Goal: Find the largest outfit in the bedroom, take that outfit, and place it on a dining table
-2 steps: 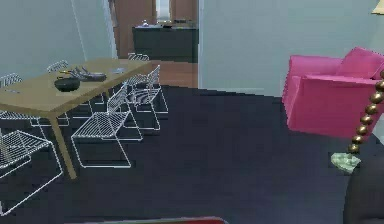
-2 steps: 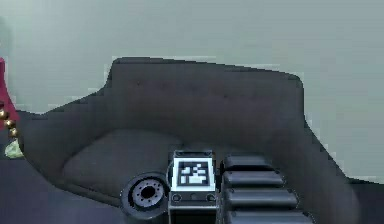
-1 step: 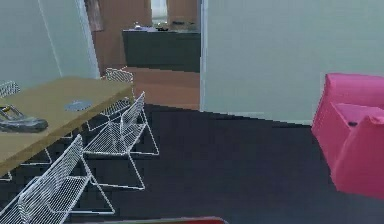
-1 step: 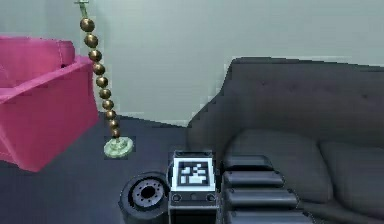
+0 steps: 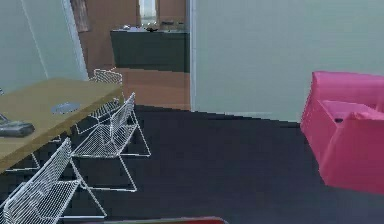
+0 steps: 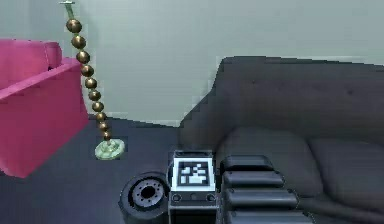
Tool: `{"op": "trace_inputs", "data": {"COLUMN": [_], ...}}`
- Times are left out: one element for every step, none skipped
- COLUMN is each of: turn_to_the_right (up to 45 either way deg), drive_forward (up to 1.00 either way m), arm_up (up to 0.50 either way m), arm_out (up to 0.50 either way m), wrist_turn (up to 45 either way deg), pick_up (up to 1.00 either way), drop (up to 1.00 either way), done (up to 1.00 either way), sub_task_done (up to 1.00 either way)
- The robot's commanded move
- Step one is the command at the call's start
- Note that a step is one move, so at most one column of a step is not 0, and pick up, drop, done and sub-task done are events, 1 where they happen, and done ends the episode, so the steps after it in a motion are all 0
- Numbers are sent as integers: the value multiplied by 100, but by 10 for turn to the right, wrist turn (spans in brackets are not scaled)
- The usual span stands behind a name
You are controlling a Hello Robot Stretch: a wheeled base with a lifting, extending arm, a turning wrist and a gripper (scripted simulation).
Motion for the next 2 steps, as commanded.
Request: {"op": "trace_inputs", "data": {"turn_to_the_right": [90, 0], "drive_forward": [0, 100], "arm_up": [0, 0], "arm_out": [0, 0], "wrist_turn": [0, 0], "pick_up": [0, 0], "drop": [0, 0], "done": [0, 0], "sub_task_done": [0, 0]}}
